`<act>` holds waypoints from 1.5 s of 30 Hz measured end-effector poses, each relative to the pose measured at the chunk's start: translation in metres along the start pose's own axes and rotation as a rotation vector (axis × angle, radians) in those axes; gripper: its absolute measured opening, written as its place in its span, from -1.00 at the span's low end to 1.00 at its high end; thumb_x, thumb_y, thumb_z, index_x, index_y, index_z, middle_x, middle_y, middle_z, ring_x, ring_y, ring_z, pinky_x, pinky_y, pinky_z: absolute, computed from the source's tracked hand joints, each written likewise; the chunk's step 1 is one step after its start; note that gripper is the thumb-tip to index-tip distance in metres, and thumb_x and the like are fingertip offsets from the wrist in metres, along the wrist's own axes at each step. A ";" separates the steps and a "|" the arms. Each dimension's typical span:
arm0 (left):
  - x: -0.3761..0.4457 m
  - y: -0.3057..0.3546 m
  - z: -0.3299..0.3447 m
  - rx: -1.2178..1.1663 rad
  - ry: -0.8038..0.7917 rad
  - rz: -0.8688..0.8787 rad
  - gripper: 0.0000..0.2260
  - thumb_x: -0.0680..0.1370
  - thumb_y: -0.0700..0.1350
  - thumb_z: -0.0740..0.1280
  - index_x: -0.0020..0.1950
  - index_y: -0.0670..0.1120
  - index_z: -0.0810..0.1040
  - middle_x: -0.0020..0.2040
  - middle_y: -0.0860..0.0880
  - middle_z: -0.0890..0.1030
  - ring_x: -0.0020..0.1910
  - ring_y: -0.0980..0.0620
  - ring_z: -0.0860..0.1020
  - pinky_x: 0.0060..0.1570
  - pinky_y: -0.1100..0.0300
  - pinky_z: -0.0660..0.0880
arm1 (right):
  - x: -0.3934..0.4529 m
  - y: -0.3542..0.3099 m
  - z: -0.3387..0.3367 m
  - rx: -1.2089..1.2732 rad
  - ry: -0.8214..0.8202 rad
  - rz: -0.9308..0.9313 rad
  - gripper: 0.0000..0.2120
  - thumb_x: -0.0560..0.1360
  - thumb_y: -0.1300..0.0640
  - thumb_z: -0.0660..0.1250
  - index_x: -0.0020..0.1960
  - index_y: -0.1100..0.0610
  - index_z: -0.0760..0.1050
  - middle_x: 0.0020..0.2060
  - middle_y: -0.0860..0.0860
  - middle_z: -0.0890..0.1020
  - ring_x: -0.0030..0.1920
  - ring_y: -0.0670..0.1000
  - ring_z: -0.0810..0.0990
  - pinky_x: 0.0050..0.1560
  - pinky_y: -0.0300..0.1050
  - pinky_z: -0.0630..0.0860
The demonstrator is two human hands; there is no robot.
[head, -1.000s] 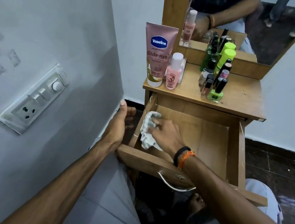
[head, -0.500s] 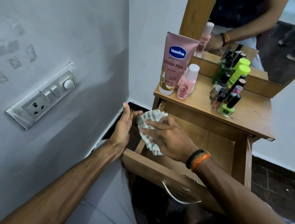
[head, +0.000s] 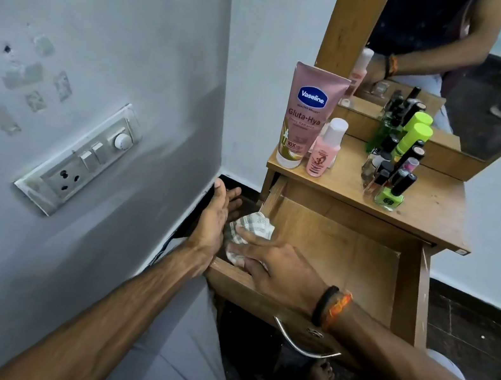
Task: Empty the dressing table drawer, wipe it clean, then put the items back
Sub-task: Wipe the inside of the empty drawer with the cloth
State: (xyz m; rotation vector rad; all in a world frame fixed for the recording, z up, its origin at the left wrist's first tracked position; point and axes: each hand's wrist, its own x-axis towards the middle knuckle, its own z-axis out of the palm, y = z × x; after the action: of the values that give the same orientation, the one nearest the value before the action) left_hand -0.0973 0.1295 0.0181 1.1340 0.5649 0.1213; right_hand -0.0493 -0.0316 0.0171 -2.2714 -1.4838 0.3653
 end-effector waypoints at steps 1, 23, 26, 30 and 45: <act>0.000 0.000 0.000 0.012 0.006 0.007 -0.35 0.65 0.28 -0.15 0.55 -0.08 0.30 0.53 -0.10 0.34 0.52 -0.03 0.31 0.53 -0.09 0.20 | -0.002 0.001 0.001 -0.007 -0.003 -0.006 -0.65 0.64 0.03 0.19 0.41 -0.13 0.46 0.52 -0.16 0.34 0.15 -0.05 0.65 0.17 -0.05 0.61; 0.005 -0.002 -0.008 -0.021 0.038 -0.045 -0.30 0.62 0.35 -0.10 0.48 -0.11 0.42 0.41 -0.16 0.48 0.39 -0.10 0.45 0.43 -0.07 0.35 | -0.006 0.012 -0.021 0.079 -0.138 -0.055 -0.63 0.63 -0.02 0.28 0.43 -0.13 0.46 0.51 -0.14 0.33 0.25 -0.02 0.63 0.32 0.00 0.54; 0.006 -0.002 -0.012 -0.020 0.038 -0.062 -0.27 0.59 0.40 -0.12 0.49 -0.06 0.42 0.41 -0.15 0.48 0.37 -0.11 0.45 0.16 0.07 0.46 | -0.011 0.015 -0.043 0.188 -0.162 -0.025 -0.71 0.61 0.02 0.32 0.29 -0.25 0.54 0.33 -0.09 0.58 -0.06 -0.05 0.71 0.00 -0.08 0.64; 0.007 -0.004 -0.019 -0.095 -0.008 -0.097 -0.22 0.56 0.45 -0.15 0.47 -0.05 0.43 0.39 -0.18 0.50 0.36 -0.15 0.48 0.35 -0.15 0.41 | -0.017 0.011 -0.064 0.438 -0.020 0.042 -0.75 0.60 -0.01 0.31 0.25 -0.21 0.60 0.24 -0.14 0.64 0.02 0.14 0.69 -0.04 0.24 0.63; 0.008 -0.011 -0.027 -0.241 -0.051 -0.082 -0.16 0.50 0.52 -0.16 0.42 -0.03 0.48 0.34 -0.18 0.58 0.37 -0.12 0.50 0.43 -0.10 0.35 | -0.084 -0.038 0.002 -0.452 0.134 -0.178 -0.64 0.57 0.06 0.27 0.35 -0.02 0.55 0.43 0.02 0.50 0.18 0.24 0.55 0.08 0.14 0.60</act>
State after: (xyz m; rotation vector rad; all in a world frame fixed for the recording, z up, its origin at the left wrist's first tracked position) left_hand -0.1052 0.1503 -0.0024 0.8767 0.5353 0.0873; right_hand -0.1146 -0.0949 0.0323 -2.4041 -1.8220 -0.1928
